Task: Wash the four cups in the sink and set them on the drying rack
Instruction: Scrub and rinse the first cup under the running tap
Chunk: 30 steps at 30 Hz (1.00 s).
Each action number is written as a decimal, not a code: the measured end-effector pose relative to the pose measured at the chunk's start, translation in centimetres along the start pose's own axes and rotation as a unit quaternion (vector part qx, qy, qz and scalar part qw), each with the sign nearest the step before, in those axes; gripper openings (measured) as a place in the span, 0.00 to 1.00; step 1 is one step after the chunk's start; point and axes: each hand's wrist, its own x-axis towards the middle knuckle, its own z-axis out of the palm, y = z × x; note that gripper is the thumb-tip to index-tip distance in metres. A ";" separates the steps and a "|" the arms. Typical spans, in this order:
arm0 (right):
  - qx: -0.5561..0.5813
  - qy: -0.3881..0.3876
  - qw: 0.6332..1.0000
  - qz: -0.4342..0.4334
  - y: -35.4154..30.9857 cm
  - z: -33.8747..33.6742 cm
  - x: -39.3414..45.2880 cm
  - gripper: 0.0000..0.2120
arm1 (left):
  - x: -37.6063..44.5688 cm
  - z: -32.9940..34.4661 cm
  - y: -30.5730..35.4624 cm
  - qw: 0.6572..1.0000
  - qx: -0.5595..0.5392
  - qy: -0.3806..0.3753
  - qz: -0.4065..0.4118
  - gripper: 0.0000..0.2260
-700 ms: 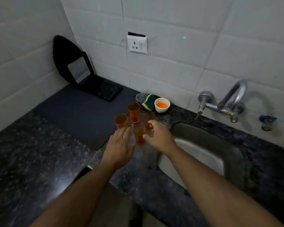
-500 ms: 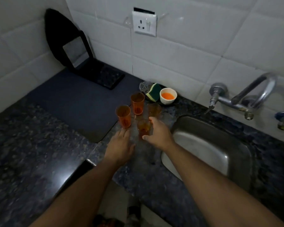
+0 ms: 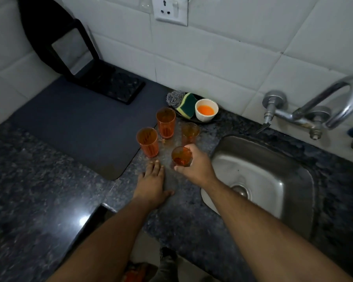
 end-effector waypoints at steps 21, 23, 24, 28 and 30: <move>0.081 0.223 0.964 0.121 14.9 -20.6 -6.4 0.25 | 12.2 -9.1 28.5 0.953 -0.256 0.139 0.079 0.16; 0.086 0.217 0.966 0.114 15.4 -21.7 -6.3 0.24 | 13.7 -9.6 30.8 0.943 -0.294 0.148 0.044 0.17; 0.086 0.214 0.967 0.113 15.4 -22.0 -6.2 0.24 | 14.4 -9.8 31.5 0.940 -0.309 0.146 0.023 0.17; 0.089 0.218 0.966 0.103 15.8 -22.6 -5.8 0.24 | 15.9 -9.6 32.5 0.930 -0.337 0.145 -0.010 0.18; 0.092 0.219 0.966 0.100 16.0 -22.4 -5.6 0.24 | 15.9 -9.3 32.3 0.929 -0.337 0.154 0.007 0.17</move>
